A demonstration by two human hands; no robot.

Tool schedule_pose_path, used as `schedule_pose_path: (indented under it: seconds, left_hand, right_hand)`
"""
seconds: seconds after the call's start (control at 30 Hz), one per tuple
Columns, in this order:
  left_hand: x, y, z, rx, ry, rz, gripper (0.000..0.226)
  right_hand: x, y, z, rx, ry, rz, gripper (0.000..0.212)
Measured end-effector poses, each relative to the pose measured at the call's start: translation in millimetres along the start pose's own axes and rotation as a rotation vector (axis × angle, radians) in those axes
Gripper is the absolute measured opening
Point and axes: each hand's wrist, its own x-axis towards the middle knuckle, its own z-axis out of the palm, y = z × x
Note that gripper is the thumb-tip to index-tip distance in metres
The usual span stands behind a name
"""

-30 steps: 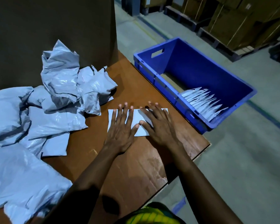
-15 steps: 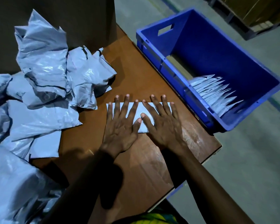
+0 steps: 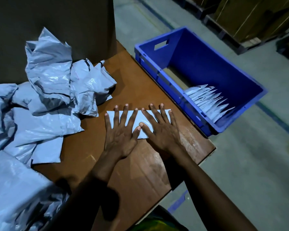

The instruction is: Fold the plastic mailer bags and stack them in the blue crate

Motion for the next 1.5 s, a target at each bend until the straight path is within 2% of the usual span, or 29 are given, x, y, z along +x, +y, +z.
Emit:
schedule_pose_path:
  seconds: [0.1,0.2,0.23,0.3,0.4,0.47,0.6,0.67,0.73,0.83,0.87,0.93,1.03,1.17,1.27,1.37,1.5]
  left_hand:
    - [-4,0,-3,-0.051,-0.024,-0.004,0.067]
    - [-29,3,-10,-0.109,0.032,-0.062,0.063]
    - [-41,4,-13,-0.124,0.055,-0.081,0.061]
    - [-62,5,-18,-0.147,0.084,-0.093,0.058]
    - [-72,5,-24,-0.157,0.089,-0.089,0.054]
    - [-69,5,-29,-0.157,0.095,-0.097,0.054]
    - [-69,6,-36,-0.135,0.133,-0.064,0.058]
    - [-69,4,-39,-0.113,0.220,-0.028,0.057]
    - [-65,3,-45,-0.080,0.333,0.006,0.053]
    - [-52,7,-61,-0.034,0.432,0.001,0.031]
    - [-44,12,-66,-0.029,0.455,-0.005,0.028]
    - [-31,19,-80,-0.017,0.511,-0.019,0.030]
    - [2,40,-100,-0.010,0.606,-0.028,0.027]
    - [59,79,-116,-0.036,0.723,0.016,0.028]
    - [112,114,-116,-0.054,0.745,0.059,0.031]
    - [164,150,-102,-0.044,0.746,0.101,0.034]
    - [226,182,-78,0.083,0.685,0.183,0.028]
  right_hand:
    - [0,1,-9,0.134,-0.024,-0.030,0.067]
    - [-21,6,-17,0.454,0.135,0.001,0.071]
    - [-31,7,-17,0.479,0.204,0.008,0.071]
    - [-49,7,-12,0.400,0.312,0.015,0.058]
    - [-61,-4,-5,0.304,0.426,0.005,0.021]
    - [-63,-14,-7,0.281,0.470,0.004,0.010]
    - [-67,-22,-15,0.224,0.514,-0.090,0.006]
    - [-64,-18,-22,0.244,0.540,-0.140,0.007]
    - [-58,-13,-30,0.273,0.530,-0.174,0.016]
    - [-48,-4,-48,0.288,0.461,-0.222,0.042]
    - [-42,2,-55,0.283,0.476,-0.245,0.042]
    - [-27,10,-68,0.284,0.556,-0.308,0.026]
    - [5,30,-95,0.317,0.688,-0.358,0.013]
    - [48,78,-134,0.356,0.777,-0.394,0.011]
    - [76,131,-158,0.328,0.821,-0.414,0.010]
    - [103,193,-167,0.334,0.781,-0.389,0.013]
    - [140,263,-174,0.369,0.631,-0.380,0.015]
